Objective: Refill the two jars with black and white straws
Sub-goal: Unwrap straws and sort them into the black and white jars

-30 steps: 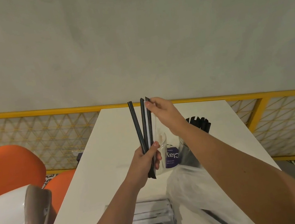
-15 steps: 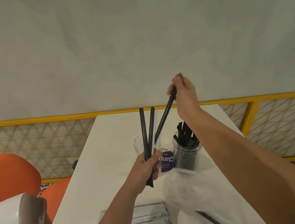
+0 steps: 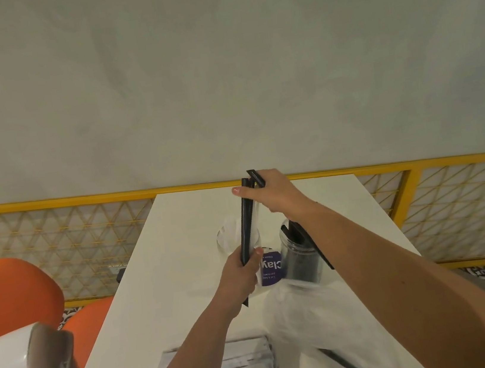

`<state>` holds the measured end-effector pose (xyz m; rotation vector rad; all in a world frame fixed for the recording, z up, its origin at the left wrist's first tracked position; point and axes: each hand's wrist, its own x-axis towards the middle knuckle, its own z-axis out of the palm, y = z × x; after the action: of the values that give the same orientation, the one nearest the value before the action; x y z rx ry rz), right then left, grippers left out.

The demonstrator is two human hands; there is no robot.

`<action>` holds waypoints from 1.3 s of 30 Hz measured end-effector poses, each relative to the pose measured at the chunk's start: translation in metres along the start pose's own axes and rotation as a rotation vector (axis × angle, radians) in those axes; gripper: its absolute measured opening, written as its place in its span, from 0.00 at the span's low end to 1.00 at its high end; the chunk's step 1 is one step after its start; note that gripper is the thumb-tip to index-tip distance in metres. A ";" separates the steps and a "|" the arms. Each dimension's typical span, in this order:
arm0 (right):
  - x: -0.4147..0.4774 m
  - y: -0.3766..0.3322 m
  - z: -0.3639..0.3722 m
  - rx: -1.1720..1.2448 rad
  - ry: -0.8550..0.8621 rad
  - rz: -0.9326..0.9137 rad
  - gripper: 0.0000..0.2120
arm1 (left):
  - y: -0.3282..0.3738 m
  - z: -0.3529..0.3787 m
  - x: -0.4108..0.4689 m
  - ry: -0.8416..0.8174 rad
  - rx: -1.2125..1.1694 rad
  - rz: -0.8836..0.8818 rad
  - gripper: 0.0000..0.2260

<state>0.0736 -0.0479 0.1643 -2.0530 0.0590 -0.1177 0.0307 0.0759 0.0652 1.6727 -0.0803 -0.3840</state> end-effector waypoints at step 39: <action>0.015 0.049 -0.055 0.405 0.545 -0.278 0.05 | 0.010 0.014 0.006 0.168 -0.026 0.070 0.12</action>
<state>0.0826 -0.1207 0.1474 -1.5661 0.0783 -0.7955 0.0341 0.0590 0.0723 1.6652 -0.0091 -0.1901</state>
